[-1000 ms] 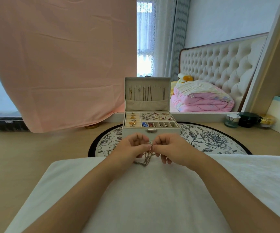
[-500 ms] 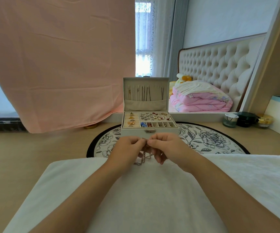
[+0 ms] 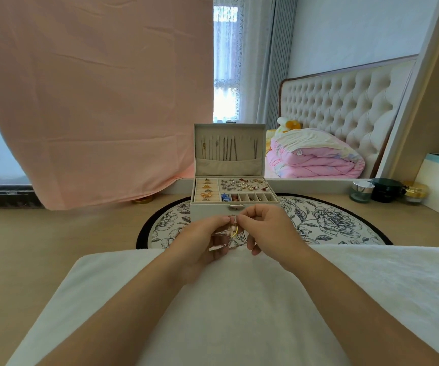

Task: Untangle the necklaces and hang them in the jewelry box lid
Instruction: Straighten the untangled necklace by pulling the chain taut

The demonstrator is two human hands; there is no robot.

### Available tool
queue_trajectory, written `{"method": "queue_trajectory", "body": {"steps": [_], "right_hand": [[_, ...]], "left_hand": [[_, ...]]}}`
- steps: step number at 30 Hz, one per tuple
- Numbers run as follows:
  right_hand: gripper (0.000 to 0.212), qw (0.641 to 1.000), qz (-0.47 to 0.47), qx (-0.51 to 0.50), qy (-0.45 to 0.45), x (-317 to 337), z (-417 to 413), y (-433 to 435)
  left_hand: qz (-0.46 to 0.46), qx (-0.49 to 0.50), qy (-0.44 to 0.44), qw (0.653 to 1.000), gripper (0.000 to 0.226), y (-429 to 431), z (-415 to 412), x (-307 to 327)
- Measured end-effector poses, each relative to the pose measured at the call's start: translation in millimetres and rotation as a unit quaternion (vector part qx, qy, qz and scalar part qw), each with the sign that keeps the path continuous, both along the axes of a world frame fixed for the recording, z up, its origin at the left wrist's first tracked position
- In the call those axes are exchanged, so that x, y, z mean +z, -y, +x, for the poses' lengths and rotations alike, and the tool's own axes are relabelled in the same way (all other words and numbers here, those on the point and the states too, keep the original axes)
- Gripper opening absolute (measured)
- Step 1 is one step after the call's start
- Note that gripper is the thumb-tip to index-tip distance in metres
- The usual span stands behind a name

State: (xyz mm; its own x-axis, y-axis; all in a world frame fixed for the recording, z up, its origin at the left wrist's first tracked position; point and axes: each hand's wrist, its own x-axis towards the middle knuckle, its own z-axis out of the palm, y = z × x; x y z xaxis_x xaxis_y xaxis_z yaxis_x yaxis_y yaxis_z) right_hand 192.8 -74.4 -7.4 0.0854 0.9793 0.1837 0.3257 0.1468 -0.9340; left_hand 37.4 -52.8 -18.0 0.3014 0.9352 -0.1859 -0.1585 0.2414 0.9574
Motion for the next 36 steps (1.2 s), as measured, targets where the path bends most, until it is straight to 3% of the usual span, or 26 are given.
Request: {"method": "queue_trajectory", "body": {"steps": [4, 8, 14, 18, 19, 22, 26, 29, 33, 36], "right_hand": [[0.009, 1.000, -0.002, 0.003, 0.004, -1.5, 2.6, -0.2], [0.010, 0.999, 0.018, -0.030, 0.038, -3.8, 5.6, -3.6], [0.013, 0.977, 0.138, 0.001, 0.162, -7.3, 7.0, -1.2], [0.028, 0.928, 0.177, 0.025, 0.326, -8.0, 6.0, 3.8], [0.031, 0.926, 0.178, 0.013, 0.333, -9.3, 5.7, 2.1], [0.022, 0.952, 0.167, -0.018, 0.255, -11.4, 5.7, -3.9], [0.015, 0.996, 0.080, -0.007, 0.048, -4.9, 6.5, -3.2], [0.011, 0.996, 0.022, 0.042, -0.076, 2.5, 5.2, 1.5], [0.009, 0.980, -0.016, 0.078, -0.182, 6.7, 7.9, 1.2], [0.010, 0.977, -0.017, 0.068, -0.200, 8.4, 12.4, -0.2]], "left_hand": [[-0.001, -0.071, 0.035, 0.997, 0.018, -1.1, -4.9, -2.1], [0.036, -0.027, -0.005, 0.999, 0.016, -2.0, -6.1, -2.0], [0.005, 0.022, 0.013, 1.000, 0.015, -2.8, -8.7, 0.0], [-0.001, 0.005, 0.027, 1.000, 0.018, -1.8, -9.4, 2.6], [0.002, -0.001, 0.024, 1.000, 0.020, -1.9, -9.5, 3.1], [0.015, -0.021, 0.012, 1.000, 0.026, -1.5, -10.2, 4.1], [0.142, 0.014, -0.124, 0.982, 0.015, -1.6, -10.8, 3.1], [0.198, 0.008, -0.146, 0.969, 0.020, 0.5, -10.5, -2.4], [0.185, -0.035, -0.134, 0.973, 0.035, 1.0, -8.3, -6.5], [0.156, -0.060, -0.091, 0.982, 0.021, -0.3, -9.9, -4.4]]}}
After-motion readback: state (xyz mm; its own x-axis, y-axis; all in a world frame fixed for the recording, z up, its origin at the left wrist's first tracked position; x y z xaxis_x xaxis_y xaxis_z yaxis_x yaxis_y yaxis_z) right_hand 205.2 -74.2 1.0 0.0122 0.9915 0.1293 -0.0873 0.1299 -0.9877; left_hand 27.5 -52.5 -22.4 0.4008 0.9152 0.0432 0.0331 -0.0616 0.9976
